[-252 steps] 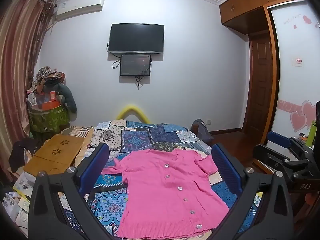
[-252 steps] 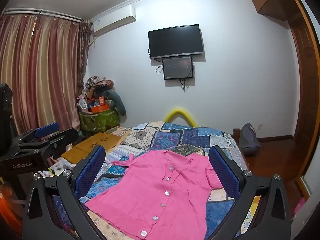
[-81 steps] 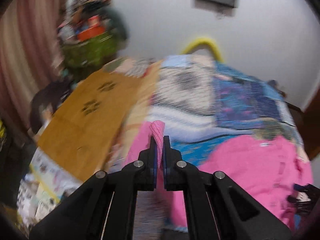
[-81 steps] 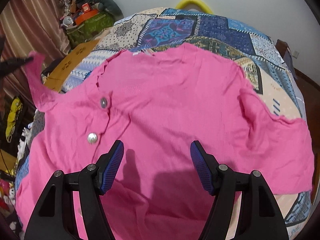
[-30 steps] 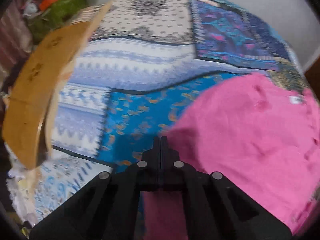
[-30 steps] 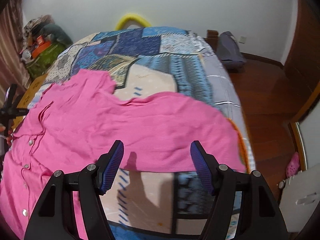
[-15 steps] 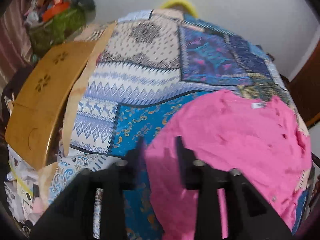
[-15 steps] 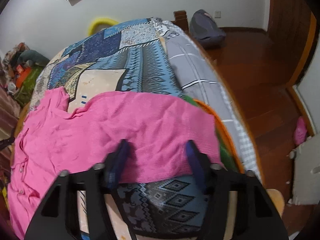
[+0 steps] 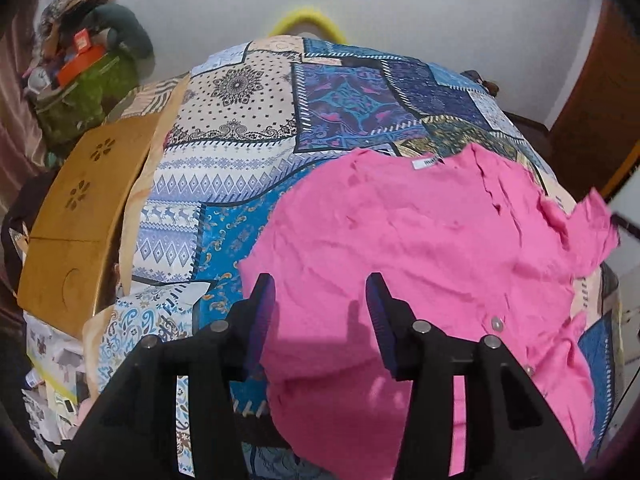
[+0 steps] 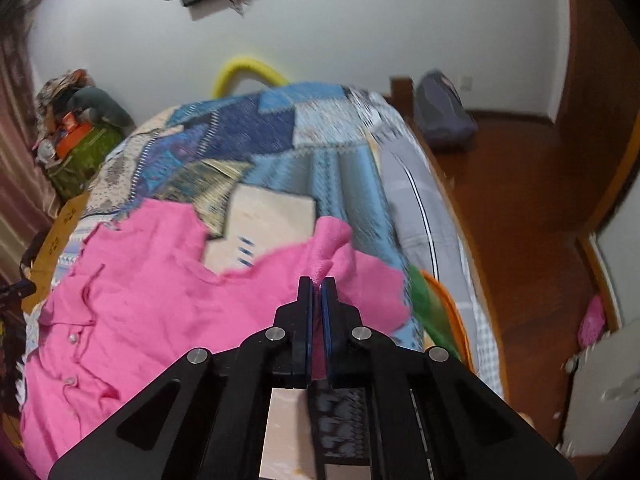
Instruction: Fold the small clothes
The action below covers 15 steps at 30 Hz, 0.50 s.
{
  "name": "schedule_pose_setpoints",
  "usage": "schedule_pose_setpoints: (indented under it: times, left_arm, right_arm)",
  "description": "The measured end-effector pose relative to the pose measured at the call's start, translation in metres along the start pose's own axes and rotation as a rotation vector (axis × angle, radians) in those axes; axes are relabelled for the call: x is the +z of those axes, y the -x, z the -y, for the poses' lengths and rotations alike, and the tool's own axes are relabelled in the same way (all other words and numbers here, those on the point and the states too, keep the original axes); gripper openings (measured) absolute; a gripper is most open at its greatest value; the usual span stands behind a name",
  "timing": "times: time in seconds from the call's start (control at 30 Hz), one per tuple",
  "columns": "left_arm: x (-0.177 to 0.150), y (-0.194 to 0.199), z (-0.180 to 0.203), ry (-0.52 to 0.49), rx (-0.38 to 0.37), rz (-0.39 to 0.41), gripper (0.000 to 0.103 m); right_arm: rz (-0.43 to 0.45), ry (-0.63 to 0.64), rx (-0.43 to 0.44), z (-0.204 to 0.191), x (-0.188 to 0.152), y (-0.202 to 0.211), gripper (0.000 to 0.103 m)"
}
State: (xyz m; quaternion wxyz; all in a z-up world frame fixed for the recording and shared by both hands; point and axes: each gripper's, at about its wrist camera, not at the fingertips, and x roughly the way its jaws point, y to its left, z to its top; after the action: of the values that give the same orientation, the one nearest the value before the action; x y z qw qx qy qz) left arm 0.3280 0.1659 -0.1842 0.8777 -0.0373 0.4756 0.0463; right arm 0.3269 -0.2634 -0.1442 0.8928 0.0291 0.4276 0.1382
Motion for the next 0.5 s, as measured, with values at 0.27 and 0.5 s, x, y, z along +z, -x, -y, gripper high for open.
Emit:
schedule_pose_setpoints:
  times: [0.27,0.5]
  left_arm:
    - [-0.012,0.014,0.016,-0.047,-0.002,0.017,0.052]
    - [-0.019,0.026,0.024,-0.056,-0.032,0.03,0.058]
  right_arm:
    - [-0.007,0.138,0.171,-0.082,0.002,0.0,0.004]
    - [-0.042,0.179,0.209,-0.102,-0.016,-0.018,0.033]
